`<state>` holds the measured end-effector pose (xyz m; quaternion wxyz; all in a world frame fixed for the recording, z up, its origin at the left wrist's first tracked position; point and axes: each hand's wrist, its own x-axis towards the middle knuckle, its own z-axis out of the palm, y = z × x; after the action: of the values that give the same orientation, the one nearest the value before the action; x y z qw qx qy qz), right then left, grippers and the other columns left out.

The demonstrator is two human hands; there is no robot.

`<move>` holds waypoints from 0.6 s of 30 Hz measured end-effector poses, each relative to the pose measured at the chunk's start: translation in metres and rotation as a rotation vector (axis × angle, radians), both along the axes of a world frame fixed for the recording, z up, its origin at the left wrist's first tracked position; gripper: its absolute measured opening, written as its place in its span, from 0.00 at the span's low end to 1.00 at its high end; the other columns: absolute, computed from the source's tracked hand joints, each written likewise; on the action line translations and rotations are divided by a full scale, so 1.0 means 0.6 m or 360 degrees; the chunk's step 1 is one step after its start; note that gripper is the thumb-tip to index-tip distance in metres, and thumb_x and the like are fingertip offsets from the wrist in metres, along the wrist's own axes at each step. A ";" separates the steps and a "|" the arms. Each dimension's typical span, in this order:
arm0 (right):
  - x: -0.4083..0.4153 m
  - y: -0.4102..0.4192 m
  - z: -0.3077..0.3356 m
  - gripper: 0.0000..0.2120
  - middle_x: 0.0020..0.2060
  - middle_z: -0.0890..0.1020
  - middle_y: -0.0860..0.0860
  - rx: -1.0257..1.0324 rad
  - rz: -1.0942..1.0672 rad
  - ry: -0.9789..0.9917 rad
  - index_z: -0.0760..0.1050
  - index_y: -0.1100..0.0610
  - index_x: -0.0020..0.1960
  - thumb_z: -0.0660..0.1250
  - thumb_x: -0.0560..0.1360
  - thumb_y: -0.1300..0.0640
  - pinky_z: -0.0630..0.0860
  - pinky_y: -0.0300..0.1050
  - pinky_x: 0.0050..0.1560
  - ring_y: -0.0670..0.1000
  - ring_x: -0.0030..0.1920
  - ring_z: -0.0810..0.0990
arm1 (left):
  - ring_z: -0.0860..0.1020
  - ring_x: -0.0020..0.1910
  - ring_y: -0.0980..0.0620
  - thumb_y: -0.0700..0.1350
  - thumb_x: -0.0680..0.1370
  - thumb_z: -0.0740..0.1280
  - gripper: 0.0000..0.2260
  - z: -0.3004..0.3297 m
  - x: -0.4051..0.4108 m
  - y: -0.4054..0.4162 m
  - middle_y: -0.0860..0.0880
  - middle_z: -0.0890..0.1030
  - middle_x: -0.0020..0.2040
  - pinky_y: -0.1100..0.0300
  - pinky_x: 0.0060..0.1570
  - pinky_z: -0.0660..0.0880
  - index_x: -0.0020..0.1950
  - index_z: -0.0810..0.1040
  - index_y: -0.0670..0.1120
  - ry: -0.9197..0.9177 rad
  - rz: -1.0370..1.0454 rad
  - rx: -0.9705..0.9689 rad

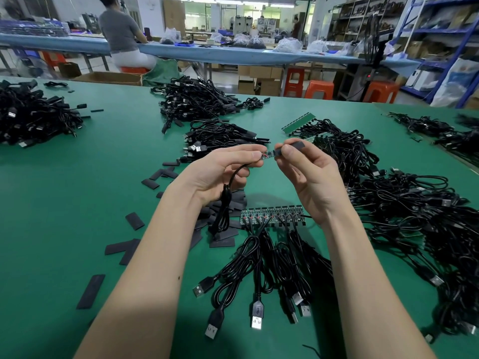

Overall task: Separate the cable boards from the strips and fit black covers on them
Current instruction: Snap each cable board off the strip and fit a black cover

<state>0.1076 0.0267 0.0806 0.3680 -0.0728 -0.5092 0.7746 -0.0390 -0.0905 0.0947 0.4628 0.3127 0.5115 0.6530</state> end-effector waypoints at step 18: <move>0.004 0.000 0.017 0.08 0.42 0.86 0.56 0.0304 0.0102 -0.0161 0.84 0.57 0.46 0.76 0.67 0.60 0.80 0.39 0.50 0.50 0.42 0.85 | 0.72 0.30 0.58 0.44 0.76 0.74 0.08 -0.005 -0.003 -0.003 0.49 0.84 0.42 0.68 0.32 0.72 0.51 0.76 0.46 0.0367 -0.0104 0.0093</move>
<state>0.1100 0.0266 0.0906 0.3221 -0.0601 -0.6007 0.7293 -0.0405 -0.0925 0.0919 0.4126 0.4155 0.5317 0.6119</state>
